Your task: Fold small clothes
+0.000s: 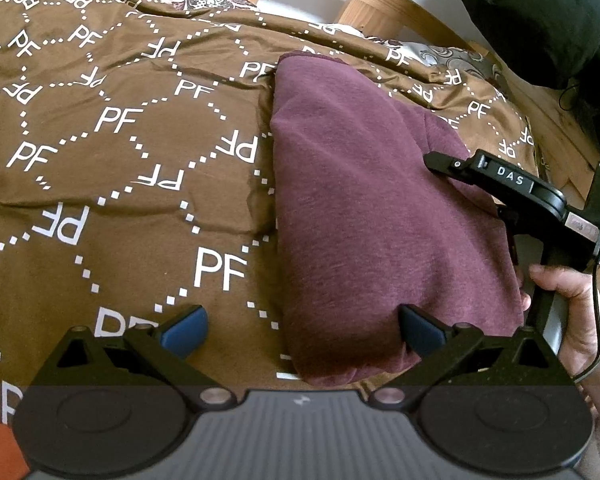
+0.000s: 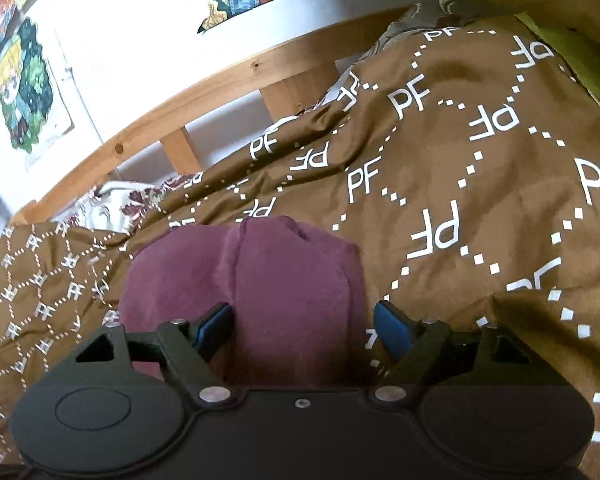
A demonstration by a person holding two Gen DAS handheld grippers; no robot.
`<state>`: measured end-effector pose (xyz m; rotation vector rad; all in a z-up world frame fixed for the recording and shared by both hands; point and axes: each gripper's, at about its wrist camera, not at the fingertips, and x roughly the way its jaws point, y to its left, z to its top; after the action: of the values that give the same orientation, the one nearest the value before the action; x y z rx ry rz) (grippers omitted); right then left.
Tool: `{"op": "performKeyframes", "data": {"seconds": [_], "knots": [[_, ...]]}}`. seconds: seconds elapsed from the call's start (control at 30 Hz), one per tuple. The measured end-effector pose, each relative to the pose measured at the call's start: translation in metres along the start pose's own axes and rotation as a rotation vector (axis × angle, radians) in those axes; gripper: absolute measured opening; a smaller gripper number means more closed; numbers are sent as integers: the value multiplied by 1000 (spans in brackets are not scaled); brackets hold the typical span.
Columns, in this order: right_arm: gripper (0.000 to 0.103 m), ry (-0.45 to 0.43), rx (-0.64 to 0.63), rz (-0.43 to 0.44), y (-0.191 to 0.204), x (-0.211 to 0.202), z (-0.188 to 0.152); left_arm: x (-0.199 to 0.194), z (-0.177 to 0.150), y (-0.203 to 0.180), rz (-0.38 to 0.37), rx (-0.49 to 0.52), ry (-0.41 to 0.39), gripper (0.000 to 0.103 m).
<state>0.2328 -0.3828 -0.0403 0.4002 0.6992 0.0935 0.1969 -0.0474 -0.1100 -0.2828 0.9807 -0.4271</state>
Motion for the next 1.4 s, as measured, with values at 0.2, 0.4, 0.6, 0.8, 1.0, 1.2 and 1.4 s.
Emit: {"op": "performKeyframes", "data": {"seconds": [0.2, 0.4, 0.6, 0.8, 1.0, 1.2, 1.4], "knots": [[71, 9, -48, -38, 6, 1, -2, 0, 0, 0, 0, 0, -1, 103], [70, 11, -73, -47, 8, 2, -4, 0, 0, 0, 1, 1, -1, 103], [70, 13, -94, -50, 9, 3, -4, -6, 4, -4, 15, 11, -4, 103], [68, 10, -110, -57, 11, 3, -5, -19, 12, -9, -14, 61, -76, 102], [59, 16, -119, -46, 12, 3, -6, -4, 19, 2, -112, -10, -40, 102], [59, 20, -96, -37, 9, 3, -5, 11, 17, 17, -156, -97, 11, 103], [60, 21, -102, -40, 10, 3, -6, 12, 14, 14, -142, -71, 7, 103]]}}
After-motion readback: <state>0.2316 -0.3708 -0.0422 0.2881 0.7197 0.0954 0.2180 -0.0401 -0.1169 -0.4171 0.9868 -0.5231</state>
